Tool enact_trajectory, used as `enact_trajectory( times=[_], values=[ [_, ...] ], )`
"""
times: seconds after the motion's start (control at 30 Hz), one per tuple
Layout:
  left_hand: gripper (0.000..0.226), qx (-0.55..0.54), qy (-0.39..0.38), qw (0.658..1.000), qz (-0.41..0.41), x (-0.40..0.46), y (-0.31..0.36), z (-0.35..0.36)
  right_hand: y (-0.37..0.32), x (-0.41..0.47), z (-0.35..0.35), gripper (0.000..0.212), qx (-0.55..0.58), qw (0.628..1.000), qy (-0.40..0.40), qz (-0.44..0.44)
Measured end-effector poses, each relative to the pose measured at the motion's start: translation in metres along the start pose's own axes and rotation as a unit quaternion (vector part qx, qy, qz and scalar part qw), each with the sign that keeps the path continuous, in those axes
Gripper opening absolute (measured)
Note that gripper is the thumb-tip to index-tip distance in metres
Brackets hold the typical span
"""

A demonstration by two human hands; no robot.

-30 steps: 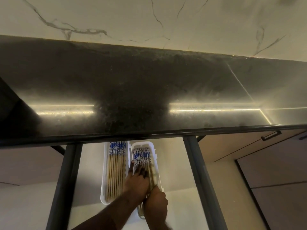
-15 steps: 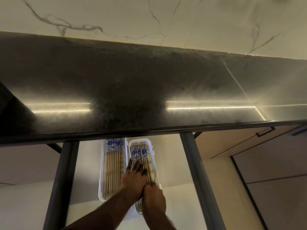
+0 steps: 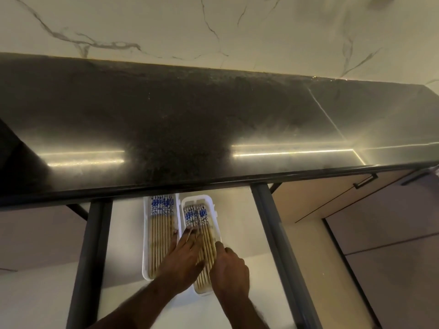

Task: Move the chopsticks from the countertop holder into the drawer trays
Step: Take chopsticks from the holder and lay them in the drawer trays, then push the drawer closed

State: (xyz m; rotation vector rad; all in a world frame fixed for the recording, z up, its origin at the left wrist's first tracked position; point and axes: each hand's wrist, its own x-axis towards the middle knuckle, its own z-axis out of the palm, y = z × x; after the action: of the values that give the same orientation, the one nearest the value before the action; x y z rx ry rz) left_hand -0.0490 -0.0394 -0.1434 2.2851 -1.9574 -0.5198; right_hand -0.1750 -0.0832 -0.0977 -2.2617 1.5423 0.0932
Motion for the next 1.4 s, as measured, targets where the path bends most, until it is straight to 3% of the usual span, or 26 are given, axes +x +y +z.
enact_trajectory(
  times=[0.3, 0.5, 0.97, 1.4],
  values=[
    [0.077, -0.065, 0.062, 0.995, -0.034, -0.035, -0.005, -0.027, -0.004, -0.019, -0.038, 0.034, -0.02, 0.998, 0.045, -0.028],
    [0.078, -0.081, 0.123, 0.987, -0.065, -0.079, 0.005, -0.047, -0.011, -0.051, -0.051, 0.048, -0.026, 0.992, 0.085, -0.089],
    [0.077, -0.014, 0.236, 0.965, -0.11, -0.205, 0.095, -0.095, 0.011, -0.191, -0.106, 0.056, 0.031, 0.97, 0.161, -0.179],
    [0.08, 0.005, 0.224, 0.962, -0.154, -0.297, 0.114, -0.077, 0.026, -0.274, -0.108, 0.052, 0.032, 0.964, 0.17, -0.2]
  ],
)
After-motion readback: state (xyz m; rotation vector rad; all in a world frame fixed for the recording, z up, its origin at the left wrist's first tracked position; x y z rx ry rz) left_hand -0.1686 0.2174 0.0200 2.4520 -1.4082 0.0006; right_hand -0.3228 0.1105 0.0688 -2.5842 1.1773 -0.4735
